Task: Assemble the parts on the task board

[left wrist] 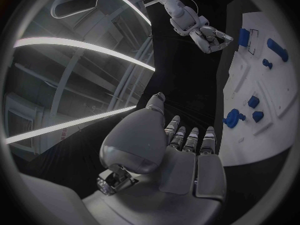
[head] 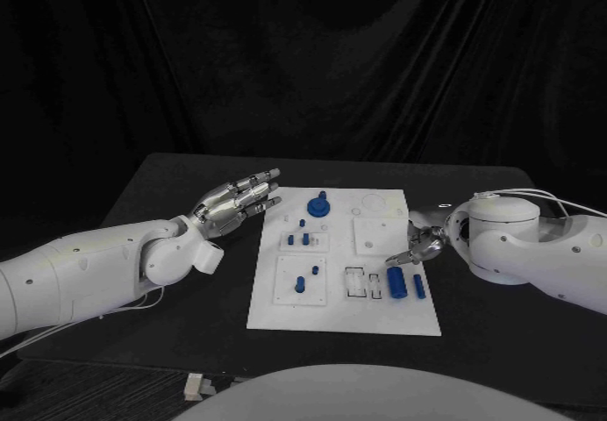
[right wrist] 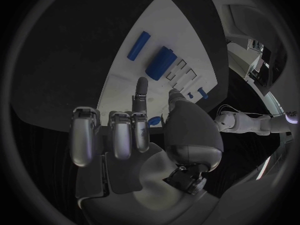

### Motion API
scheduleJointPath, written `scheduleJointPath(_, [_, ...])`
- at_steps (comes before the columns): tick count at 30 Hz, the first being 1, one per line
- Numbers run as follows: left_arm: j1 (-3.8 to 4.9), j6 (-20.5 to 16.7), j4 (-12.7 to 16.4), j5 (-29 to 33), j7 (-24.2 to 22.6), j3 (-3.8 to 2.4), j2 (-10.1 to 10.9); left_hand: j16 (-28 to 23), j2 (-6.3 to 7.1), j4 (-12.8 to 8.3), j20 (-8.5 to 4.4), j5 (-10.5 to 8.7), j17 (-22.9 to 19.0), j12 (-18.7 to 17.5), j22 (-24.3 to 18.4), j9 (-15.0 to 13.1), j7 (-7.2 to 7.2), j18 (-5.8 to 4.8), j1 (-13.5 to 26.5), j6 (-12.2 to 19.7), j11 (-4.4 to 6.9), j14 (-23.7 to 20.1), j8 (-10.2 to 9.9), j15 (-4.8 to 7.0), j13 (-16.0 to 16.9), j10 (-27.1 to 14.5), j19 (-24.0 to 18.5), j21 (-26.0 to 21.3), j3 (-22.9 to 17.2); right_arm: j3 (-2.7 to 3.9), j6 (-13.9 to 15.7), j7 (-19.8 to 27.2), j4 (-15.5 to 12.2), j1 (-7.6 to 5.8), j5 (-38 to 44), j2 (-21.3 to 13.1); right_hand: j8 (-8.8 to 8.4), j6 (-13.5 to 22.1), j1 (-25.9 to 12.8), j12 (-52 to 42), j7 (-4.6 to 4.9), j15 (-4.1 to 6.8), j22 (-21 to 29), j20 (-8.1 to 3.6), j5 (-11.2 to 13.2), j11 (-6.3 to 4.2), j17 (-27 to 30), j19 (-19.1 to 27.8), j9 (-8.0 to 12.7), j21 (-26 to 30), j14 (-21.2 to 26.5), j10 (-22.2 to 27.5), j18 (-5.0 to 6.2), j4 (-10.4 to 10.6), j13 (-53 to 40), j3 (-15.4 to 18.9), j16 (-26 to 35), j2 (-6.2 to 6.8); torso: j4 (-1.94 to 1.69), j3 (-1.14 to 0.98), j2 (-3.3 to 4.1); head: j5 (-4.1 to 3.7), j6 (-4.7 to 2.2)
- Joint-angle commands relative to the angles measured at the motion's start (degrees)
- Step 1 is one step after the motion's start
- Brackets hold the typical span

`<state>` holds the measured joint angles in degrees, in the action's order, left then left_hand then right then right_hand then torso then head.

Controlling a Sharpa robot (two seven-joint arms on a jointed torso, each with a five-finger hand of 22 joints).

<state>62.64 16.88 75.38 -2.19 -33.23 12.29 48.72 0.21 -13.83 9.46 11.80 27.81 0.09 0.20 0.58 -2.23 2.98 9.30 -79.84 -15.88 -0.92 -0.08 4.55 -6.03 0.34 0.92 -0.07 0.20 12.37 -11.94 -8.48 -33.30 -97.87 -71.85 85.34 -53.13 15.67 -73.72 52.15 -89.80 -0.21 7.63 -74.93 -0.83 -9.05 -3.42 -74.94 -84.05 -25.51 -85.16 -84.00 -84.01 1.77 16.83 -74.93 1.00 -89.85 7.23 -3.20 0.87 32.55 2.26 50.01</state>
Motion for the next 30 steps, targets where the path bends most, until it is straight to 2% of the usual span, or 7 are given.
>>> scheduleJointPath(1, [-0.08,0.64,0.02,0.32,-1.00,-0.06,-0.13,-0.21,-0.50,-0.44,0.24,0.38,-0.09,0.29,-0.02,-0.07,0.25,0.68,-0.08,-0.59,-0.43,0.08,0.45,-0.09,0.08,0.20,0.18,-0.05,-0.05,0.02,-2.19,-1.83,0.25,0.66,0.86,0.33,-0.55,0.50,-0.22,-0.20,-0.03,0.25,-13.47,-0.52,0.36,-0.40,-14.61,-4.02,0.07,0.29,-5.91,-5.99,-0.53,-0.07,-15.07,-0.45,0.04,-0.24,0.00,0.01,0.00,0.06,-0.01])
scheduleJointPath(13, [-0.10,0.91,-0.21,0.32,-0.60,-0.06,-0.30,-0.21,-0.52,-0.44,0.24,0.40,-0.09,0.28,-0.05,-0.06,0.30,0.68,-0.07,-0.53,-0.48,0.08,0.46,-0.09,0.07,0.18,0.18,-0.06,-0.04,0.02,-1.06,-1.82,1.52,2.45,0.72,1.20,-1.80,1.56,0.81,-0.20,0.38,0.00,-13.34,-0.36,0.02,-0.06,-14.29,-3.82,0.19,0.58,-5.85,-5.99,-0.44,-0.22,-15.07,-0.85,0.17,-0.63,-0.02,0.00,-0.01,0.16,-0.01])
scheduleJointPath(20, [-0.12,1.03,-0.26,0.31,-0.41,-0.06,-0.41,-0.21,-0.52,-0.44,0.24,0.40,-0.09,0.28,-0.05,-0.06,0.30,0.68,-0.07,-0.53,-0.48,0.08,0.46,-0.09,0.07,0.18,0.18,-0.06,-0.04,0.02,-0.41,-1.89,2.34,3.34,0.70,1.67,-2.95,2.93,1.63,-0.20,0.88,-0.42,-13.00,0.01,-2.17,0.36,-13.52,-3.32,-0.28,1.52,-5.70,-5.99,-0.19,-0.14,-15.07,-0.45,0.49,0.44,-0.02,0.00,-0.01,0.13,-0.01])
scheduleJointPath(23, [-0.13,1.05,-0.28,0.31,-0.41,-0.06,-0.46,-0.21,-0.52,-0.44,0.24,0.40,-0.09,0.28,-0.05,-0.06,0.30,0.68,-0.07,-0.53,-0.48,0.08,0.46,-0.09,0.07,0.18,0.18,-0.06,-0.04,0.02,-0.14,-1.92,2.59,3.73,0.70,1.90,-3.40,3.63,1.92,-0.20,1.08,-0.59,-12.91,0.16,-2.77,0.54,-13.26,-3.18,-0.48,1.75,-5.65,-5.99,-0.13,-0.15,-15.07,-0.43,0.60,0.47,-0.02,-0.01,0.00,0.11,-0.01])
scheduleJointPath(25, [-0.14,1.08,-0.32,0.31,-0.39,-0.06,-0.51,-0.21,-0.57,-0.44,0.25,0.47,-0.09,0.28,-0.06,-0.04,0.32,0.68,-0.06,-0.41,-0.54,0.08,0.45,-0.09,0.07,0.17,0.18,-0.06,-0.05,0.02,0.11,-1.92,2.72,3.99,0.70,2.05,-3.80,4.41,2.62,-0.20,1.32,-0.82,-12.85,0.36,-4.72,0.72,-13.13,-3.08,-0.90,1.90,-5.62,-5.99,-0.09,-0.23,-15.07,-0.60,0.65,0.22,-0.01,-0.01,0.00,0.07,-0.01])
scheduleJointPath(30, [-0.15,1.15,-0.37,0.31,-0.31,-0.06,-0.57,-0.21,-0.57,-0.44,0.25,0.47,-0.09,0.28,-0.06,-0.04,0.32,0.68,-0.06,-0.41,-0.54,0.08,0.45,-0.09,0.07,0.17,0.18,-0.06,-0.05,0.02,1.14,-1.84,2.92,4.52,0.70,2.37,-4.01,6.23,3.91,-0.20,1.75,-1.24,-12.71,0.79,-7.23,1.12,-12.84,-2.86,-2.45,2.27,-5.56,-5.99,0.02,-0.41,-15.07,-0.71,0.77,-0.15,0.02,0.00,-0.02,0.21,-0.01])
